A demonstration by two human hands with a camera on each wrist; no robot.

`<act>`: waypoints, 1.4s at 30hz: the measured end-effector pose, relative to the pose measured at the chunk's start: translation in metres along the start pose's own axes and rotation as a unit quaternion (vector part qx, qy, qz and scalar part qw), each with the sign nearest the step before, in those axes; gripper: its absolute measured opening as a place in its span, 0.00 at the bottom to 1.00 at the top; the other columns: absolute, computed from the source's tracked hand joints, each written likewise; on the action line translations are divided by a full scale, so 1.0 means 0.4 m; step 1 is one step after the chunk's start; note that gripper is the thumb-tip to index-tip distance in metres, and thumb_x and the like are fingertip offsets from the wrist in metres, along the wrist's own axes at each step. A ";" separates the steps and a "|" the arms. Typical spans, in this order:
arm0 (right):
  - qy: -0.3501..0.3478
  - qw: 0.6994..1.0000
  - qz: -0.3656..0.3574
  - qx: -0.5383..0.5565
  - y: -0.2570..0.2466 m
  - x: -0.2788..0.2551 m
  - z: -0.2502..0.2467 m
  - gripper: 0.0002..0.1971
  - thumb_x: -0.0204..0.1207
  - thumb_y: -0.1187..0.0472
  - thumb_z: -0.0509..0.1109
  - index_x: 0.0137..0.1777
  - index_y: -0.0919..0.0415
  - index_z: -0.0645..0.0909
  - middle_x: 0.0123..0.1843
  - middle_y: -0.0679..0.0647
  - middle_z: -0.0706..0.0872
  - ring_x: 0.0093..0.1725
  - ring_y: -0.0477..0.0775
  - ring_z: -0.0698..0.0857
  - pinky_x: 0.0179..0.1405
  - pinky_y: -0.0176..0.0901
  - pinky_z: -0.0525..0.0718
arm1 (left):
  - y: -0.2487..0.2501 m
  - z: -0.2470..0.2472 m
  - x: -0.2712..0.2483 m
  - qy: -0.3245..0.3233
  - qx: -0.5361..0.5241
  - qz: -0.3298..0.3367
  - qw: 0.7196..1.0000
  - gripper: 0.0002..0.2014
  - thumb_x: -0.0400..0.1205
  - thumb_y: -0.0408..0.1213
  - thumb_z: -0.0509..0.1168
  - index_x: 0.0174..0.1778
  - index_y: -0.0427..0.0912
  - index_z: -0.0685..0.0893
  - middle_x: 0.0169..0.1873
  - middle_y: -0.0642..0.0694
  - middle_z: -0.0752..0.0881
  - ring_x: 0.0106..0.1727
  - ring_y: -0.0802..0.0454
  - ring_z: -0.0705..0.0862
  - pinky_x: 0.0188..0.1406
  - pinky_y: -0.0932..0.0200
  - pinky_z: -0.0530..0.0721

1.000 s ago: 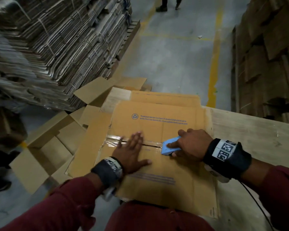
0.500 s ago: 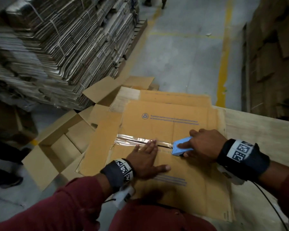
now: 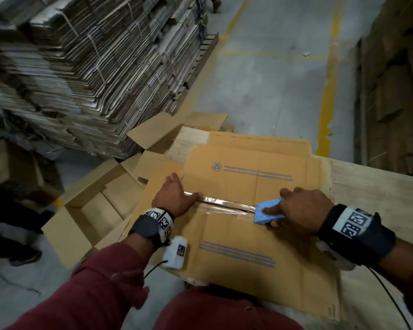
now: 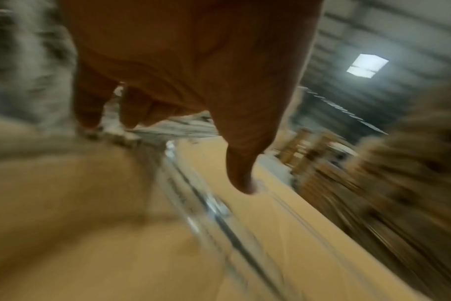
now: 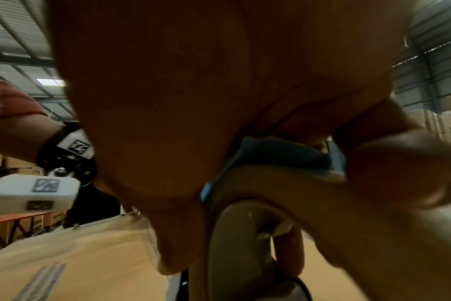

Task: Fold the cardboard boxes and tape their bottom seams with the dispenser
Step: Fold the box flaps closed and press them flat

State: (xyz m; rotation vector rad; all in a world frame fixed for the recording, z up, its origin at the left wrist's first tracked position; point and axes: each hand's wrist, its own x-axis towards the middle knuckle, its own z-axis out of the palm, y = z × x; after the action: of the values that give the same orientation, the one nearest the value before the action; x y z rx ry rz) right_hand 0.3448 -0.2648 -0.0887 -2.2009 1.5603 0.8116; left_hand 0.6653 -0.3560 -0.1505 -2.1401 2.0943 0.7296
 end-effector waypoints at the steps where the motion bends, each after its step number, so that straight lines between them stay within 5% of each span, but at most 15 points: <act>1: 0.004 1.000 -0.002 -0.003 0.000 0.001 0.001 0.26 0.83 0.27 0.51 0.81 0.20 0.59 0.70 0.53 0.73 0.65 0.60 0.79 0.56 0.53 0.81 | -0.004 0.007 0.024 -0.020 -0.044 -0.060 0.997 0.60 0.71 0.73 0.74 0.84 0.32 0.60 0.76 0.32 0.77 0.72 0.33 0.81 0.63 0.43 0.84; 2: 0.007 1.000 -0.005 -0.006 0.000 0.001 0.002 0.26 0.83 0.27 0.50 0.82 0.21 0.59 0.71 0.54 0.73 0.65 0.60 0.79 0.56 0.53 0.80 | -0.005 0.009 0.036 -0.051 -0.080 -0.113 0.989 0.68 0.68 0.76 0.74 0.87 0.27 0.55 0.73 0.30 0.80 0.70 0.34 0.83 0.58 0.47 0.85; 4: 0.014 1.000 -0.012 -0.014 -0.001 0.000 0.005 0.26 0.84 0.28 0.49 0.82 0.22 0.58 0.73 0.55 0.72 0.67 0.61 0.78 0.55 0.52 0.80 | -0.023 0.030 0.052 -0.074 -0.129 -0.171 0.974 0.73 0.60 0.86 0.66 0.84 0.24 0.65 0.57 0.32 0.90 0.54 0.38 0.90 0.43 0.54 0.84; 5: 0.016 1.000 -0.014 -0.018 -0.002 0.000 0.007 0.26 0.84 0.28 0.49 0.82 0.23 0.58 0.74 0.55 0.71 0.67 0.61 0.78 0.55 0.52 0.79 | -0.034 0.048 0.055 -0.063 -0.142 -0.175 0.972 0.71 0.61 0.88 0.63 0.82 0.26 0.70 0.58 0.32 0.90 0.56 0.37 0.90 0.45 0.53 0.84; 8: 0.017 1.000 -0.014 -0.020 0.006 0.000 0.013 0.27 0.83 0.27 0.51 0.82 0.23 0.58 0.72 0.55 0.71 0.67 0.60 0.78 0.50 0.51 0.76 | -0.066 0.094 0.059 -0.024 -0.171 -0.140 0.975 0.62 0.70 0.88 0.52 0.86 0.38 0.69 0.81 0.35 0.76 0.78 0.33 0.77 0.74 0.44 0.77; 10: 0.009 1.000 -0.016 0.004 0.022 -0.006 0.016 0.27 0.83 0.26 0.51 0.82 0.21 0.57 0.70 0.54 0.71 0.66 0.59 0.78 0.49 0.50 0.75 | -0.073 0.099 0.055 -0.017 -0.176 -0.111 0.978 0.61 0.67 0.90 0.45 0.81 0.44 0.78 0.76 0.36 0.82 0.74 0.32 0.80 0.72 0.41 0.79; 13: 0.011 0.998 -0.031 0.054 0.067 -0.038 0.016 0.28 0.80 0.24 0.50 0.80 0.14 0.49 0.63 0.50 0.71 0.63 0.56 0.78 0.52 0.50 0.77 | -0.070 0.087 0.050 -0.009 -0.172 -0.085 0.981 0.53 0.72 0.85 0.46 0.69 0.43 0.86 0.66 0.35 0.88 0.64 0.32 0.85 0.61 0.45 0.82; 16: 0.030 0.996 -0.041 0.077 0.119 -0.082 0.012 0.29 0.76 0.22 0.44 0.76 0.09 0.40 0.60 0.47 0.70 0.59 0.52 0.79 0.52 0.49 0.79 | -0.056 0.088 0.047 -0.021 -0.178 -0.078 0.981 0.60 0.65 0.90 0.42 0.71 0.42 0.86 0.67 0.35 0.88 0.65 0.32 0.85 0.61 0.45 0.81; 20: 0.044 0.997 -0.047 0.053 0.166 -0.108 0.002 0.27 0.80 0.26 0.43 0.73 0.08 0.32 0.61 0.45 0.69 0.59 0.50 0.79 0.50 0.50 0.75 | -0.046 0.089 0.045 -0.019 -0.184 -0.079 0.980 0.56 0.67 0.87 0.44 0.68 0.44 0.87 0.65 0.35 0.88 0.62 0.33 0.86 0.57 0.47 0.79; 22: 0.038 0.996 -0.044 0.063 0.176 -0.126 0.009 0.28 0.72 0.22 0.36 0.72 0.07 0.32 0.60 0.42 0.68 0.59 0.48 0.78 0.50 0.50 0.73 | -0.047 0.091 0.045 -0.020 -0.182 -0.075 0.980 0.50 0.74 0.84 0.47 0.67 0.43 0.87 0.64 0.35 0.89 0.61 0.34 0.86 0.57 0.47 0.79; 25: 0.041 0.996 -0.035 0.066 0.182 -0.148 0.024 0.27 0.75 0.22 0.39 0.73 0.08 0.33 0.58 0.41 0.65 0.61 0.47 0.78 0.48 0.49 0.68 | -0.054 0.101 0.049 -0.022 -0.179 -0.073 0.981 0.42 0.81 0.78 0.51 0.67 0.44 0.87 0.63 0.35 0.89 0.60 0.34 0.85 0.57 0.47 0.79; 31: 0.049 0.998 -0.011 0.030 0.209 -0.183 0.047 0.32 0.85 0.32 0.51 0.73 0.09 0.29 0.55 0.42 0.65 0.58 0.45 0.75 0.46 0.48 0.66 | -0.063 0.112 0.060 -0.027 -0.167 -0.065 0.983 0.45 0.79 0.81 0.47 0.65 0.44 0.87 0.63 0.34 0.88 0.59 0.33 0.85 0.57 0.45 0.80; 38: 0.066 0.998 -0.007 0.004 0.235 -0.208 0.088 0.30 0.77 0.25 0.42 0.69 0.08 0.24 0.63 0.39 0.69 0.63 0.43 0.76 0.59 0.49 0.74 | -0.067 0.114 0.055 -0.013 -0.164 -0.067 0.984 0.42 0.81 0.78 0.51 0.67 0.45 0.87 0.63 0.32 0.88 0.60 0.31 0.86 0.57 0.45 0.80; 42: 0.093 0.996 0.001 -0.010 0.271 -0.225 0.114 0.28 0.78 0.25 0.41 0.71 0.08 0.27 0.64 0.37 0.69 0.66 0.42 0.76 0.56 0.49 0.71 | -0.068 0.116 0.058 -0.011 -0.171 -0.068 0.983 0.48 0.74 0.82 0.48 0.69 0.47 0.87 0.64 0.33 0.88 0.61 0.31 0.86 0.56 0.46 0.80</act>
State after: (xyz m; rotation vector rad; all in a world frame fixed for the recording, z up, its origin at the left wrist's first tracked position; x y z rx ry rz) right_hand 0.2100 -0.2096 -0.0625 -2.3465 1.6451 0.6409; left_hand 0.6773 -0.3588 -0.2077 -2.3977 1.9014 1.1616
